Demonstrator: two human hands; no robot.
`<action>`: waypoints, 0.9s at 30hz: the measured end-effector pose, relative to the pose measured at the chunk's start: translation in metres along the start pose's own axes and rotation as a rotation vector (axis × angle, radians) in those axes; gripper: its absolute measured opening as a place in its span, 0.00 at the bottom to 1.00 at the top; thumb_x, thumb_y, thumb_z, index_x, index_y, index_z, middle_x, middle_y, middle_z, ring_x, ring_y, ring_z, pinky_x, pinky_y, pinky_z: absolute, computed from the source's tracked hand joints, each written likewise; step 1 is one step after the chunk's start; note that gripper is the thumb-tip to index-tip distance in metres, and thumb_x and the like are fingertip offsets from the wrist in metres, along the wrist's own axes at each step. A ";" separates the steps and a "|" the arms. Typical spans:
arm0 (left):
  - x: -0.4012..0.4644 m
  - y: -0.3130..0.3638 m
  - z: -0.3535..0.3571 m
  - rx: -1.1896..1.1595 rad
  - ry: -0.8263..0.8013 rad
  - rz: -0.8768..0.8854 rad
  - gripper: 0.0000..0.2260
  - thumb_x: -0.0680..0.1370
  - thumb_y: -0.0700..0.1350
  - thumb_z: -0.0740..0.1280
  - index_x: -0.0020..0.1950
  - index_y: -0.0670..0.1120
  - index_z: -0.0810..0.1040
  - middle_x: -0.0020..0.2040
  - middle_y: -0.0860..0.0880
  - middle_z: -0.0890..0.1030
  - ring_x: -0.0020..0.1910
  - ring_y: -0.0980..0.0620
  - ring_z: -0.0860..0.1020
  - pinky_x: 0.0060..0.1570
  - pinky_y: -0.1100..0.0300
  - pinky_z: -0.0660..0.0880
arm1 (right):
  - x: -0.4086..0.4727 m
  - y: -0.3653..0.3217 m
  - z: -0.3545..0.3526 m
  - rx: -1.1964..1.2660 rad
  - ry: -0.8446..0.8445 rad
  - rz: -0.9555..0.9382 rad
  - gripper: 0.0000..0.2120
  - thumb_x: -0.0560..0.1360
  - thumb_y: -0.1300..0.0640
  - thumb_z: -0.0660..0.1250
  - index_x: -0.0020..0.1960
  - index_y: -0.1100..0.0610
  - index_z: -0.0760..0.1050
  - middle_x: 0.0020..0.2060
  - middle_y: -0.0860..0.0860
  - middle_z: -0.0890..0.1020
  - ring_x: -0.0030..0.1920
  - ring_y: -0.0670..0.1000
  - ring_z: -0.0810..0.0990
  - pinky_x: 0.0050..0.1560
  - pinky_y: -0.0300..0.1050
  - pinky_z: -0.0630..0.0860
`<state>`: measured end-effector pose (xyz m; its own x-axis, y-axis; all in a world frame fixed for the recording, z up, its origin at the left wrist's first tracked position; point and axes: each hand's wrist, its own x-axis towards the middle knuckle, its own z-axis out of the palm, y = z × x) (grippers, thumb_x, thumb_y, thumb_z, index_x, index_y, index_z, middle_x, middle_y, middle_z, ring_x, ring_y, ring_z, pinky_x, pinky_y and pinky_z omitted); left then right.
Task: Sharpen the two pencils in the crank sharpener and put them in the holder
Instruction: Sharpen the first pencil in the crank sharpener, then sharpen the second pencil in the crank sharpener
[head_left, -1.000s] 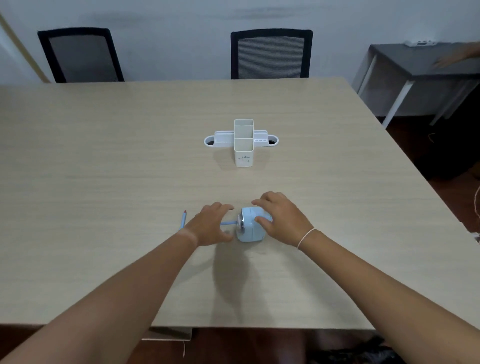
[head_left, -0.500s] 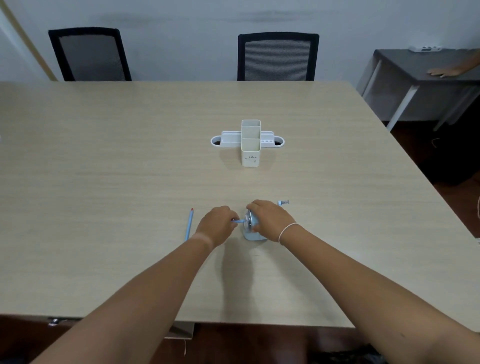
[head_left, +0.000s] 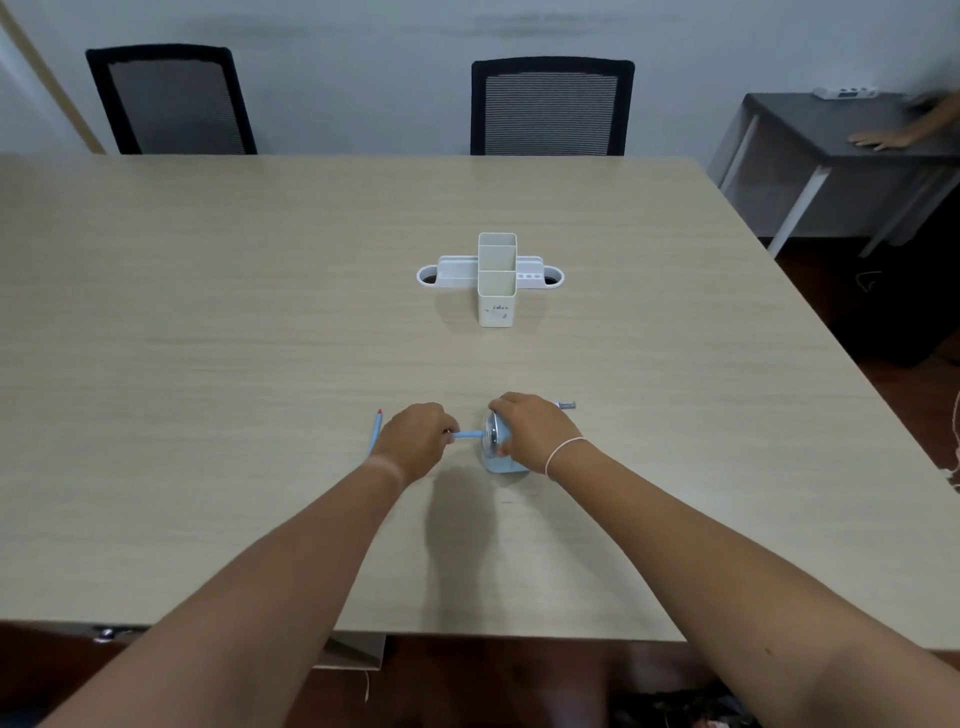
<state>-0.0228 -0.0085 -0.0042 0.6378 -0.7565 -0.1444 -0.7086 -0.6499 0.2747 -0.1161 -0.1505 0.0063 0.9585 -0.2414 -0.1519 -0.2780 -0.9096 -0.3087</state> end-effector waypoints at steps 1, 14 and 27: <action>-0.001 -0.002 -0.001 0.017 0.005 0.004 0.12 0.81 0.42 0.58 0.58 0.44 0.80 0.54 0.44 0.78 0.55 0.45 0.75 0.46 0.57 0.65 | 0.000 0.000 0.000 0.001 0.004 -0.002 0.15 0.68 0.61 0.68 0.53 0.61 0.73 0.54 0.56 0.77 0.55 0.58 0.76 0.48 0.50 0.74; -0.023 -0.067 -0.040 0.009 0.076 -0.181 0.11 0.78 0.40 0.62 0.56 0.44 0.81 0.52 0.43 0.80 0.54 0.44 0.76 0.53 0.54 0.73 | 0.000 0.000 0.003 0.016 0.025 -0.022 0.11 0.69 0.62 0.65 0.51 0.62 0.73 0.53 0.57 0.78 0.55 0.59 0.75 0.48 0.50 0.74; -0.015 -0.029 0.007 -0.644 0.104 -0.512 0.08 0.72 0.35 0.68 0.33 0.41 0.78 0.27 0.43 0.76 0.33 0.44 0.75 0.54 0.50 0.79 | -0.003 0.001 0.002 0.020 0.019 -0.025 0.13 0.69 0.61 0.64 0.52 0.64 0.74 0.53 0.58 0.78 0.54 0.60 0.76 0.51 0.53 0.75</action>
<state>-0.0140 0.0218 -0.0167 0.8815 -0.3473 -0.3200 -0.0314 -0.7193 0.6940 -0.1188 -0.1496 0.0046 0.9662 -0.2247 -0.1262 -0.2546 -0.9087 -0.3308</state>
